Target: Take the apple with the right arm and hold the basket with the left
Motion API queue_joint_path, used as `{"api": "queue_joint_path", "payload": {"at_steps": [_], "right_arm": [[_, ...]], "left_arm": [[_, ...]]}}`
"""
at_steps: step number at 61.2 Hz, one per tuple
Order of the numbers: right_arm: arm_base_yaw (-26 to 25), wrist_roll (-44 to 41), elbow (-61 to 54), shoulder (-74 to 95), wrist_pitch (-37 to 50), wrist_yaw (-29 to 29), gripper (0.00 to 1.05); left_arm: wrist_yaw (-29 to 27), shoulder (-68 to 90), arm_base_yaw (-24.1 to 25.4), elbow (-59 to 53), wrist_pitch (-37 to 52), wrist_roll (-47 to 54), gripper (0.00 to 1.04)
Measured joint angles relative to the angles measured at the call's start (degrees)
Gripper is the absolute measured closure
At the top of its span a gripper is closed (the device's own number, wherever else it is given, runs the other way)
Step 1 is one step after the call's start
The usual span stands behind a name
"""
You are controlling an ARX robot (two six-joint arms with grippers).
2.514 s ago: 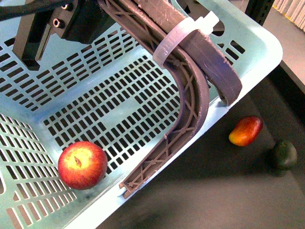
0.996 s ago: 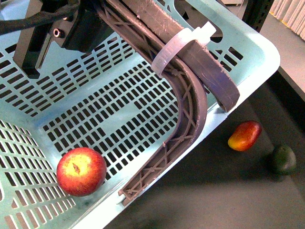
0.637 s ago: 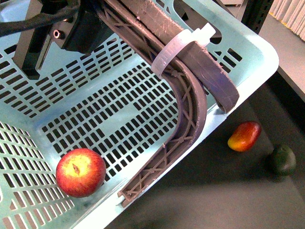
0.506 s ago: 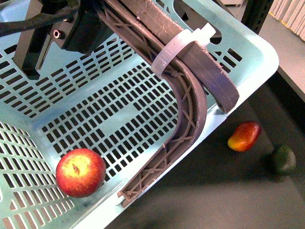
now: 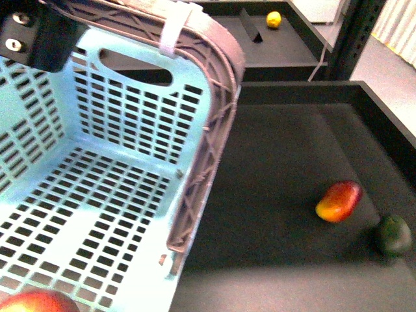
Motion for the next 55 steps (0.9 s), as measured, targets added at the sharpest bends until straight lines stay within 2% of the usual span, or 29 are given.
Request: {"api": "queue_joint_path", "payload": {"at_steps": [7, 17, 23, 36, 55], "right_arm": [[0.0, 0.0, 0.0, 0.0, 0.0, 0.0, 0.09], [0.0, 0.0, 0.0, 0.0, 0.0, -0.02, 0.09], [0.0, 0.0, 0.0, 0.0, 0.0, -0.02, 0.09], [0.0, 0.0, 0.0, 0.0, 0.0, -0.02, 0.09], [0.0, 0.0, 0.0, 0.0, 0.0, -0.02, 0.09]], "left_arm": [[3.54, 0.48, 5.88, 0.0, 1.9, -1.53, 0.77], [5.27, 3.32, 13.88, 0.55, 4.26, -0.55, 0.77], [6.75, 5.53, 16.65, 0.72, 5.99, 0.5, 0.77], [11.32, 12.0, 19.45, 0.94, 8.04, 0.07, 0.77], [11.96, 21.0, 21.68, 6.14, 8.33, 1.01, 0.77]]}}
